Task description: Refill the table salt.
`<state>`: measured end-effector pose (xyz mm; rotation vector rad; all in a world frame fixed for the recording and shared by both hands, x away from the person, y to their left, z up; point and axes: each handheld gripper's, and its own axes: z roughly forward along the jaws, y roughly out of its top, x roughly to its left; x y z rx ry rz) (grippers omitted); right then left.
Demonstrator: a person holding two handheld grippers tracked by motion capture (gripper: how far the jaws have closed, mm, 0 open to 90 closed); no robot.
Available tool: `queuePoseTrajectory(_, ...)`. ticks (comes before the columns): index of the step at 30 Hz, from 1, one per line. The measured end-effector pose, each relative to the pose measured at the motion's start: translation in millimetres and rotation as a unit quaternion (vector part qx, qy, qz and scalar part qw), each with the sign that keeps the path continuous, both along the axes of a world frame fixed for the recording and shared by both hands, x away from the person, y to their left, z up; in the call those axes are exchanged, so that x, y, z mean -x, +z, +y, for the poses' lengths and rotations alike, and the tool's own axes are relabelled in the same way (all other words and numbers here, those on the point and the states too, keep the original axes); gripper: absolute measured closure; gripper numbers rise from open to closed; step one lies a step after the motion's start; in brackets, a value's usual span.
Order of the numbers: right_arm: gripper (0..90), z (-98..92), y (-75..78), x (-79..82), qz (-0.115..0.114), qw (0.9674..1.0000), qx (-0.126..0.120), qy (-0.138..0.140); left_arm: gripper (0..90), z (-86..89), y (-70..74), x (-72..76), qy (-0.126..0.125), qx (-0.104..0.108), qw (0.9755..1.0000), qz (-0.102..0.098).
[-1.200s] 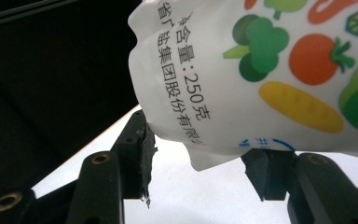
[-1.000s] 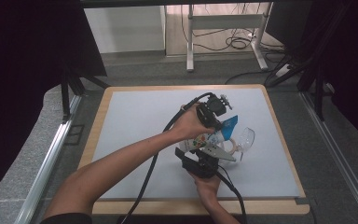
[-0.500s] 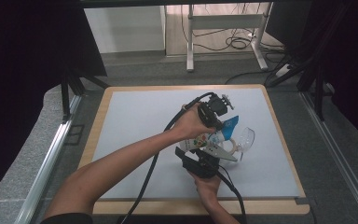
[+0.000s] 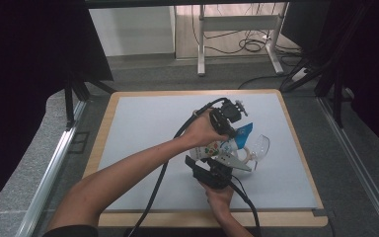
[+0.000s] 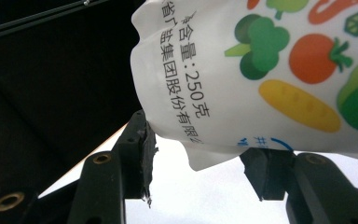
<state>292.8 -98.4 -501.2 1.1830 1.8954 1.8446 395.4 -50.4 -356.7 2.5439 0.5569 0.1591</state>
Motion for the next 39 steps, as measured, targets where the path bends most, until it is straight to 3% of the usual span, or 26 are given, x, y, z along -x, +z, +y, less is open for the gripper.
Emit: queuePoseTrajectory(39,49.6,-0.2,-0.9,-0.1,-0.006,1.0000,0.005,-0.004,90.0,-1.5,-0.9,1.4,-0.003,-0.003,1.0000,0.002)
